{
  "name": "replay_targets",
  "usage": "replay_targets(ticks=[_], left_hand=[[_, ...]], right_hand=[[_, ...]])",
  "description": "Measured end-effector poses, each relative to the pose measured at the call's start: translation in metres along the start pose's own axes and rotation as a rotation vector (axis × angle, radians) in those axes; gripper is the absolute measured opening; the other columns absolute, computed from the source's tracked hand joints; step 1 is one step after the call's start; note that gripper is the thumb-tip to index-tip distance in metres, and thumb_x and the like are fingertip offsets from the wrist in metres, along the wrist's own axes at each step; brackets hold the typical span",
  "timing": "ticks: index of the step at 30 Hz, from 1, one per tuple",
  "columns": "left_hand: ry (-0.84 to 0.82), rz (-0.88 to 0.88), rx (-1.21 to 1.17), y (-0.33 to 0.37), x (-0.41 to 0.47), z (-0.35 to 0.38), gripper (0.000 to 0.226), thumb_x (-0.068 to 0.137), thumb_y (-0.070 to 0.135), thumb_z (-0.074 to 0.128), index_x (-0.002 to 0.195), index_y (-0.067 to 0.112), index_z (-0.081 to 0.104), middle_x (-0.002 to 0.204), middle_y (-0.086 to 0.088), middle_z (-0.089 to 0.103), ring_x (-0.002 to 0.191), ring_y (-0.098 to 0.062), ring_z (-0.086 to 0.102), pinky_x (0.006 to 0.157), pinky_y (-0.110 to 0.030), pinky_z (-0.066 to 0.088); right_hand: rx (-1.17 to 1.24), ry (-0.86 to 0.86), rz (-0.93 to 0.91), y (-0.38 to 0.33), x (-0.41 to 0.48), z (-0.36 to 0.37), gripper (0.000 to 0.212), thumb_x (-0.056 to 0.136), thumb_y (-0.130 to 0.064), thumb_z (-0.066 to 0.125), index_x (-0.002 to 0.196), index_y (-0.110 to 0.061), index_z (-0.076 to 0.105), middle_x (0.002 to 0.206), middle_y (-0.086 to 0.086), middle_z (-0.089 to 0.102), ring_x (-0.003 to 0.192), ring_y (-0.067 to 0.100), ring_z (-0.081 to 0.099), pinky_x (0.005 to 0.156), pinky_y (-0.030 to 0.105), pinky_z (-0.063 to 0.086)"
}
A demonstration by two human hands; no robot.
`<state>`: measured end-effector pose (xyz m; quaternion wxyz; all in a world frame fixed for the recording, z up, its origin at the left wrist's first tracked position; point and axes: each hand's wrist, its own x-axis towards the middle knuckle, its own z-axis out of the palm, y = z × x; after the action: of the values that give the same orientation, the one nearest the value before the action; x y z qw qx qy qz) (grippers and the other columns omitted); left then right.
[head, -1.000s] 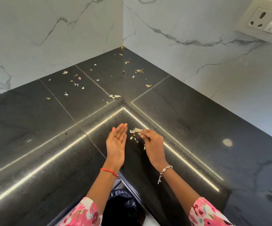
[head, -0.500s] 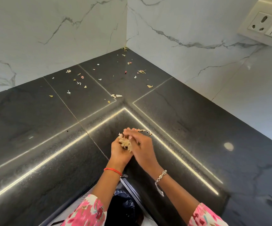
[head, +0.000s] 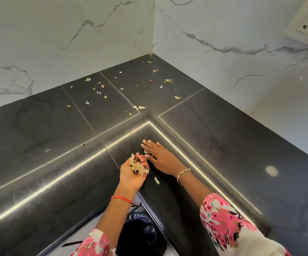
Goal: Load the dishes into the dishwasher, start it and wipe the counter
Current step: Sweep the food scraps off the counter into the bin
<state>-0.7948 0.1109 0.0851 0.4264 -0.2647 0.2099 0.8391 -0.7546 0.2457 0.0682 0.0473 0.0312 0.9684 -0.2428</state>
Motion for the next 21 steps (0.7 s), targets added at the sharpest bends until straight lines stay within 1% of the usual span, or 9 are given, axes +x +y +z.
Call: replay_targets(ticks=[3, 5, 7, 9, 11, 13, 16, 19, 21], left_hand=[[-0.001, 0.016, 0.005, 0.000, -0.001, 0.001, 0.031, 0.096, 0.017, 0.032, 0.073, 0.010, 0.051, 0.055, -0.004, 0.053, 0.042, -0.012, 0.050, 0.041, -0.015, 0.044], [-0.010, 0.008, 0.003, 0.001, -0.002, 0.001, 0.032, 0.096, 0.017, 0.031, 0.071, 0.011, 0.051, 0.055, -0.003, 0.053, 0.041, -0.012, 0.051, 0.041, -0.015, 0.044], [-0.020, 0.009, -0.003, 0.002, -0.003, -0.001, 0.034, 0.096, 0.016, 0.030, 0.069, 0.011, 0.050, 0.055, -0.002, 0.052, 0.041, -0.011, 0.050, 0.041, -0.015, 0.043], [-0.022, 0.010, -0.010, 0.001, -0.005, -0.003, 0.039, 0.096, 0.016, 0.030, 0.064, 0.011, 0.053, 0.055, -0.002, 0.052, 0.041, -0.012, 0.050, 0.041, -0.015, 0.043], [-0.025, 0.006, -0.024, 0.001, -0.006, -0.004, 0.046, 0.095, 0.015, 0.030, 0.058, 0.009, 0.057, 0.054, -0.002, 0.052, 0.041, -0.012, 0.050, 0.040, -0.015, 0.043], [-0.027, 0.006, -0.024, 0.001, -0.007, -0.006, 0.047, 0.095, 0.015, 0.030, 0.057, 0.009, 0.057, 0.054, -0.003, 0.052, 0.041, -0.012, 0.050, 0.041, -0.015, 0.043], [-0.023, 0.015, -0.001, 0.001, -0.010, -0.008, 0.038, 0.095, 0.015, 0.030, 0.065, 0.011, 0.052, 0.054, -0.003, 0.053, 0.041, -0.012, 0.050, 0.042, -0.015, 0.044], [-0.032, 0.019, 0.021, -0.001, -0.014, -0.009, 0.033, 0.095, 0.016, 0.031, 0.069, 0.012, 0.050, 0.055, -0.002, 0.053, 0.043, -0.012, 0.050, 0.044, -0.015, 0.045], [-0.029, 0.015, 0.017, -0.002, -0.014, -0.010, 0.033, 0.095, 0.016, 0.031, 0.069, 0.012, 0.051, 0.055, -0.002, 0.053, 0.043, -0.012, 0.050, 0.044, -0.015, 0.044]], right_hand=[[0.041, -0.033, -0.087, 0.003, -0.020, 0.003, 0.046, 0.102, -0.025, 0.032, 0.146, -0.015, 0.025, 0.155, -0.005, 0.017, 0.142, 0.002, 0.006, 0.117, 0.021, -0.001], [0.130, -0.006, -0.099, 0.011, -0.039, 0.001, 0.040, 0.100, -0.023, 0.039, 0.138, -0.013, 0.043, 0.148, -0.006, 0.034, 0.137, -0.002, 0.019, 0.118, 0.022, 0.010], [0.330, 0.157, -0.014, 0.017, -0.059, -0.004, 0.031, 0.093, -0.021, 0.050, 0.117, -0.008, 0.064, 0.130, -0.006, 0.056, 0.126, -0.001, 0.043, 0.112, 0.029, 0.033], [0.507, 0.380, 0.136, 0.018, -0.075, -0.008, 0.024, 0.090, -0.014, 0.055, 0.108, -0.008, 0.069, 0.120, -0.007, 0.061, 0.118, 0.000, 0.053, 0.103, 0.034, 0.044], [0.436, 0.463, 0.297, 0.013, -0.086, -0.006, 0.030, 0.093, -0.016, 0.054, 0.122, -0.011, 0.061, 0.134, -0.005, 0.051, 0.130, 0.005, 0.043, 0.108, 0.035, 0.038], [0.260, 0.322, 0.368, 0.001, -0.094, 0.006, 0.054, 0.095, -0.040, 0.046, 0.142, -0.016, 0.036, 0.152, -0.005, 0.021, 0.143, 0.010, 0.014, 0.119, 0.033, 0.014], [0.013, 0.192, 0.330, -0.021, -0.091, 0.031, 0.089, 0.081, -0.074, 0.017, 0.149, -0.019, 0.001, 0.152, -0.004, -0.015, 0.143, 0.014, -0.018, 0.115, 0.029, -0.013], [-0.049, 0.198, 0.329, -0.036, -0.082, 0.044, 0.083, 0.084, -0.070, 0.005, 0.149, -0.018, 0.003, 0.155, 0.005, -0.011, 0.142, 0.020, -0.018, 0.114, 0.031, -0.013], [-0.107, 0.258, 0.280, -0.038, -0.081, 0.048, 0.060, 0.095, -0.045, 0.019, 0.147, -0.014, 0.024, 0.155, 0.010, 0.015, 0.143, 0.026, 0.002, 0.117, 0.038, 0.006]])
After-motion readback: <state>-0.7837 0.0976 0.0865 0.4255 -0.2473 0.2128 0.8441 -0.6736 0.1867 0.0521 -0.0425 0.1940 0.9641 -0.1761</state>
